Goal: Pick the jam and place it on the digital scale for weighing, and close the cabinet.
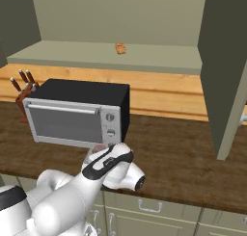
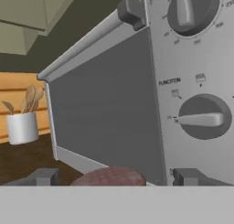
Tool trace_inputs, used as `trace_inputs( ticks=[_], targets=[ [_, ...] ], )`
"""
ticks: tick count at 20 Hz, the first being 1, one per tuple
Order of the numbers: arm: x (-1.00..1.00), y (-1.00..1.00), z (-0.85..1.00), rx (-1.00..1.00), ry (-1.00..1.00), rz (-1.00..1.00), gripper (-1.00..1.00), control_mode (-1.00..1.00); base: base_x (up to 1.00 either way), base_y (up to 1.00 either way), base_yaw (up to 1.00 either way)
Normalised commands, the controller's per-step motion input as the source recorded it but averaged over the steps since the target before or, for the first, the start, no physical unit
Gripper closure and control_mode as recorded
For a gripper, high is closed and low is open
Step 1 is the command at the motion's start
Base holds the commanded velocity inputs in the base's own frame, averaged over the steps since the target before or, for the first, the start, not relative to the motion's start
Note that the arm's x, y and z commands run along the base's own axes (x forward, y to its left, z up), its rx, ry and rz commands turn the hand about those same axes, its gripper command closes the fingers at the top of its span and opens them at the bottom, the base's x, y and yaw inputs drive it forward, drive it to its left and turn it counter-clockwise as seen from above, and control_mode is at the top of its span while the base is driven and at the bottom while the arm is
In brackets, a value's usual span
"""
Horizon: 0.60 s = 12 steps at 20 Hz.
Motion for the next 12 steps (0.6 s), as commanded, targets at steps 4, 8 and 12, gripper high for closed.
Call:
trace_inputs(
  ticks=[4, 8, 12],
  targets=[
    [-0.02, 0.20, 0.00, -0.01, 0.00, -0.06, -1.00, -1.00, 0.00, 0.00, 0.00],
    [-0.27, 0.00, 0.00, 0.00, 0.00, -0.05, -1.00, -1.00, 0.00, 0.00, 0.00],
    [-0.40, 0.00, 0.04, 0.00, -0.03, -0.04, -1.00, -1.00, 0.00, 0.00, 0.00]
  ],
)
